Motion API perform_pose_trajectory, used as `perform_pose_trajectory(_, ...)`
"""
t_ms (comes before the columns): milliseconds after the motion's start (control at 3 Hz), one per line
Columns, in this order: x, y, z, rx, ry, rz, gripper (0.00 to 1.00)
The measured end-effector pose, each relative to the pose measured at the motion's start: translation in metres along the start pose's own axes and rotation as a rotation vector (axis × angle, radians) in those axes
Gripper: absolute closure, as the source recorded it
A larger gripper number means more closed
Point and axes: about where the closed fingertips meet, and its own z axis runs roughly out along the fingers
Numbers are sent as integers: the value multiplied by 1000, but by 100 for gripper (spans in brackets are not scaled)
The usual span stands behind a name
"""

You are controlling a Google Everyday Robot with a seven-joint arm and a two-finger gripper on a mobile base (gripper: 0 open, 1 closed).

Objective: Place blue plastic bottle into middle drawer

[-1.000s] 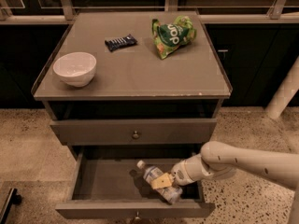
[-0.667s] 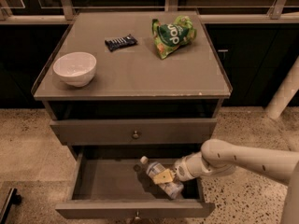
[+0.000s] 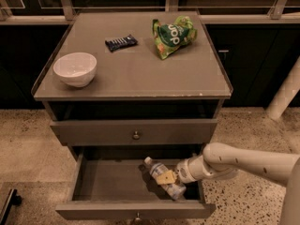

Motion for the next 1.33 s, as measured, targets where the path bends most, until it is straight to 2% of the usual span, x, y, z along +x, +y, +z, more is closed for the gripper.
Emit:
perform_pose_trajectory(1000,0,0,0,0,0,0,13)
perform_pose_trajectory(1333,0,0,0,0,0,0,0)
